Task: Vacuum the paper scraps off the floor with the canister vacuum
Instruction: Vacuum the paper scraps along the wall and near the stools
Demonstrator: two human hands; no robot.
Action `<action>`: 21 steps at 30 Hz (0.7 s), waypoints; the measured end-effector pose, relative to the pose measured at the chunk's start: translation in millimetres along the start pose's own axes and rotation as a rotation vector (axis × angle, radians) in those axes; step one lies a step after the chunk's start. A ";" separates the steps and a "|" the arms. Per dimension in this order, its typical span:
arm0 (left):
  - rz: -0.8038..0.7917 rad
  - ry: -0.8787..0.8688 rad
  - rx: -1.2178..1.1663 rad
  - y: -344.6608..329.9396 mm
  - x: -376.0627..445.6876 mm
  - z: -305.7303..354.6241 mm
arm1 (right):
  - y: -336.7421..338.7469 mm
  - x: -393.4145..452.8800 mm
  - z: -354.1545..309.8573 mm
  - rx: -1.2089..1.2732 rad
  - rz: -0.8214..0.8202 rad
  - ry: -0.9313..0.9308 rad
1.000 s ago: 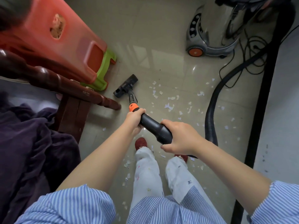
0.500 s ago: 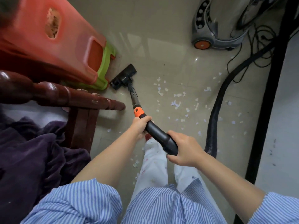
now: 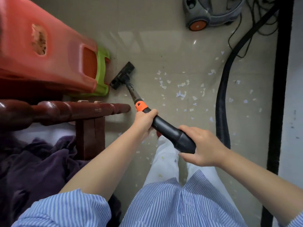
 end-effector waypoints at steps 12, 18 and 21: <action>0.339 -0.119 0.198 37.6 17.4 49.4 | -60.9 64.4 13.5 0.234 0.031 -0.175; 0.405 -0.059 0.338 61.6 43.7 38.7 | -103.6 72.1 9.4 0.286 -0.010 -0.223; 0.398 -0.072 0.345 65.4 49.9 43.7 | -110.2 84.1 12.5 0.275 -0.052 -0.238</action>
Point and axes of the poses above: each hand's wrist, its own x-axis towards the middle knuckle, its own y-axis out of the back of the hand, z = x × y, the point moved 4 cm from there along x, towards the middle knuckle, and after that the axes turned 14 degrees about y, right-handed, at the moved point
